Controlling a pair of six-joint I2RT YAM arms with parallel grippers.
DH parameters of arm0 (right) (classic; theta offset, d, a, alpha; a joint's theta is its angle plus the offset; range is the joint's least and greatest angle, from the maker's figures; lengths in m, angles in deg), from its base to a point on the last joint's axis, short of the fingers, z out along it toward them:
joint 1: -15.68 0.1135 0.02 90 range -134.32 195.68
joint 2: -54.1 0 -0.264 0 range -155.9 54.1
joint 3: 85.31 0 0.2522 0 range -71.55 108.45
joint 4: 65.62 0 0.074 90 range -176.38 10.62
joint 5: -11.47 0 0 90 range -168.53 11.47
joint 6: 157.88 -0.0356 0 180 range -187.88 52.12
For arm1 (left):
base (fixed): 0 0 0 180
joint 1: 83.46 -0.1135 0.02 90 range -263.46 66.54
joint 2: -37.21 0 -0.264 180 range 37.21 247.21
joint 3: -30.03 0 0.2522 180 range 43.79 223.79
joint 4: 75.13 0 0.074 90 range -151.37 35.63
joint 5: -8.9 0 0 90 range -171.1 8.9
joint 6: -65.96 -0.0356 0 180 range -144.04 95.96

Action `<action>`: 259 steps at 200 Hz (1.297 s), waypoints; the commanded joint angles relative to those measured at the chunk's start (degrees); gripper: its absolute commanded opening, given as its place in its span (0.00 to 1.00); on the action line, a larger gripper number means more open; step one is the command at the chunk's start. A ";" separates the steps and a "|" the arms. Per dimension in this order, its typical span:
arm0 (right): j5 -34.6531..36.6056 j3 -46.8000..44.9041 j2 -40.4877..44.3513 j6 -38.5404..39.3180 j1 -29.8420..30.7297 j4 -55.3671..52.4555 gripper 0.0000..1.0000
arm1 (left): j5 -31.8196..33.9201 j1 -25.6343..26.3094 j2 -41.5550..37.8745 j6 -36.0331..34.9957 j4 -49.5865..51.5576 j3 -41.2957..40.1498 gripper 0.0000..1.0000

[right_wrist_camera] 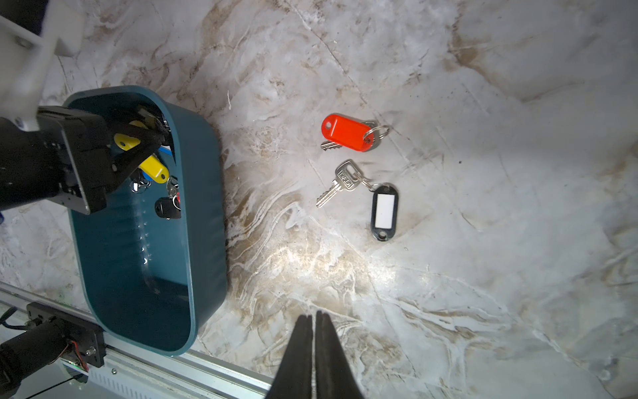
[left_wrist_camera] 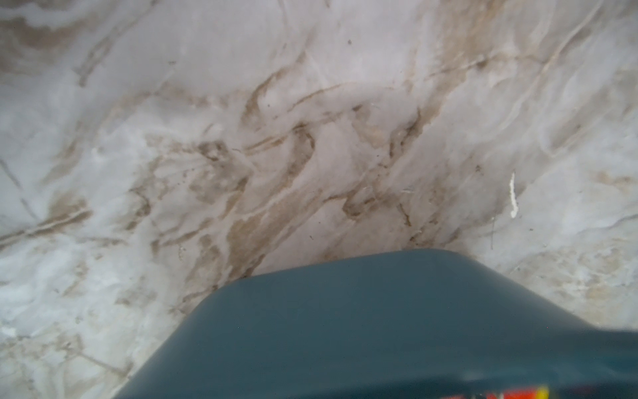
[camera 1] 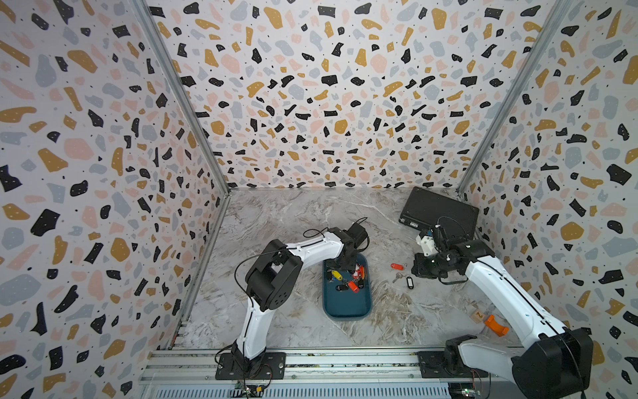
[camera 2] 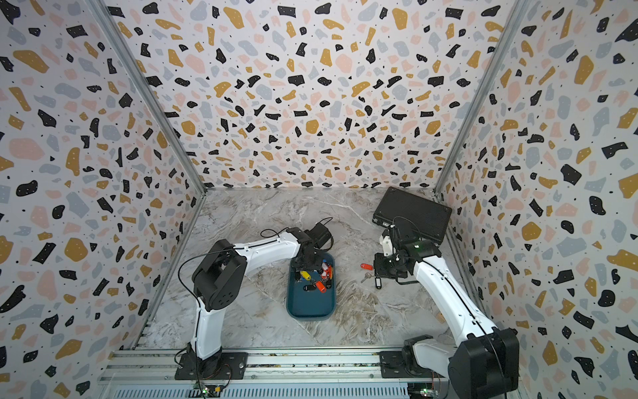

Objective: Take the keys out of the storage box
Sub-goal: Pick up the key from the storage box, then place the key at the center of the board.

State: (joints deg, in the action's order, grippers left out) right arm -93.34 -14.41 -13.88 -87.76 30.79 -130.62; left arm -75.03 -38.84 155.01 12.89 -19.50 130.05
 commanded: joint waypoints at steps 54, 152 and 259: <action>-0.04 -0.62 2.51 0.54 0.03 -2.76 0.10 | 0.17 1.11 -6.32 0.22 3.94 -1.37 0.00; -1.91 -0.87 3.74 -0.18 0.05 -3.34 0.09 | -2.81 0.01 -24.65 2.23 9.52 -6.15 0.00; -2.33 2.03 2.81 -2.26 8.11 -6.16 0.16 | -14.32 -29.79 -24.51 -8.23 3.15 -16.10 0.00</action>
State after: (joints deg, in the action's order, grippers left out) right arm -96.92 -15.15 -11.09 -88.53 35.10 -134.80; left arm -84.52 -66.44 127.03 8.26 -12.77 115.03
